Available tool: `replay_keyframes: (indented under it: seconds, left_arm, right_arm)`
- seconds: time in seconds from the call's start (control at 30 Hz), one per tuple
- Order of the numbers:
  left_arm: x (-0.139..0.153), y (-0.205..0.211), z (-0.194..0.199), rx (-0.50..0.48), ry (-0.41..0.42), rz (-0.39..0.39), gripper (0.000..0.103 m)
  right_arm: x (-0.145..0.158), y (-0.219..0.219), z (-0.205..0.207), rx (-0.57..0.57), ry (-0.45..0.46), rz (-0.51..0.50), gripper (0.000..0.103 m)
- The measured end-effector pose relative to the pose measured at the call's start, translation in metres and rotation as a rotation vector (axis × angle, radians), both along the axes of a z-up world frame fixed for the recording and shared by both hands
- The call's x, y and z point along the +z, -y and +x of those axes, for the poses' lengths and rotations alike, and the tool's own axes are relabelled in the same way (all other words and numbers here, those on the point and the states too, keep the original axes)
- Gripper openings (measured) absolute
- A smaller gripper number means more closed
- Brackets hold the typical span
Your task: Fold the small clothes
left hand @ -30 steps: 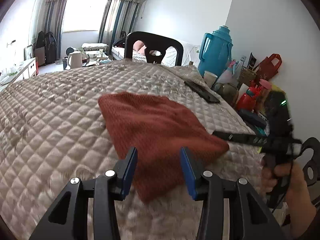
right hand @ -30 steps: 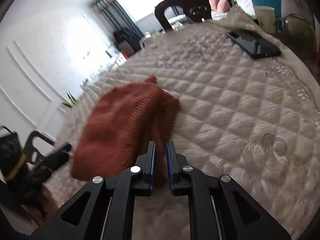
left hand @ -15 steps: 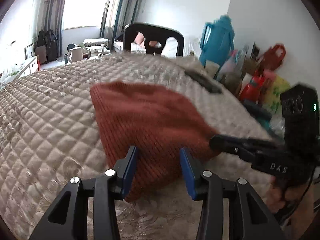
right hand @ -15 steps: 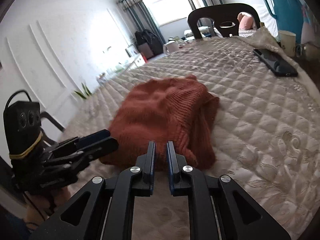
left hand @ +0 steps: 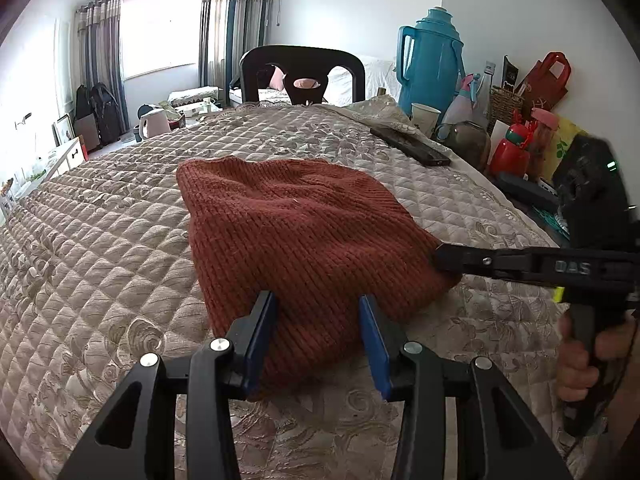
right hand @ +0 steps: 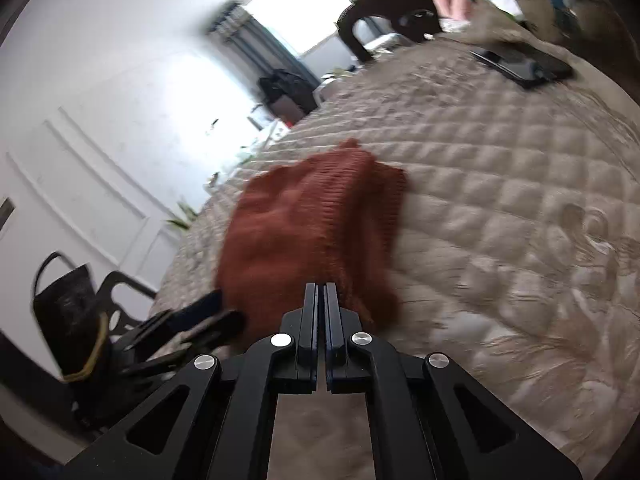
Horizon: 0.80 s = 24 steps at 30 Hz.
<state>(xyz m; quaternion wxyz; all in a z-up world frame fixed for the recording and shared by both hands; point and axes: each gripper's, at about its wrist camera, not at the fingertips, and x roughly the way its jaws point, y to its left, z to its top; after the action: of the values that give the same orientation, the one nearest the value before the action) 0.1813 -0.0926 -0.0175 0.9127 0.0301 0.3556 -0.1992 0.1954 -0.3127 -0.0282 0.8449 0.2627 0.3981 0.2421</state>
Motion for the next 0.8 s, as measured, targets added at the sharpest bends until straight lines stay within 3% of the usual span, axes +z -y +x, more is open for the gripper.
replay_keyframes:
  seconds: [0.1, 0.23, 0.47, 0.6, 0.73, 0.8]
  left_arm:
    - [0.000, 0.001, 0.001, -0.004, -0.001, -0.004, 0.046]
    - [0.005, -0.005, -0.001, -0.020, 0.001, -0.023, 0.046]
    - [0.018, -0.048, -0.009, 0.042, -0.019, -0.170, 0.046]
    - [0.014, -0.053, -0.003, 0.065, -0.043, -0.189, 0.035]
    - [0.003, -0.045, 0.006, 0.034, -0.100, -0.214, 0.035]
    - [0.001, -0.043, 0.005, 0.032, -0.099, -0.198, 0.035]
  right_arm:
    - [-0.010, 0.012, 0.003, -0.021, -0.040, 0.117, 0.000]
    - [0.001, 0.002, -0.004, -0.026, -0.021, 0.062, 0.000]
    - [0.030, -0.007, -0.020, -0.002, 0.066, -0.032, 0.001]
    - [0.030, -0.017, -0.014, 0.012, 0.076, -0.043, 0.001]
    - [0.021, -0.017, -0.005, 0.011, 0.065, -0.058, 0.001]
    - [0.008, -0.014, 0.004, -0.006, 0.004, -0.085, 0.001]
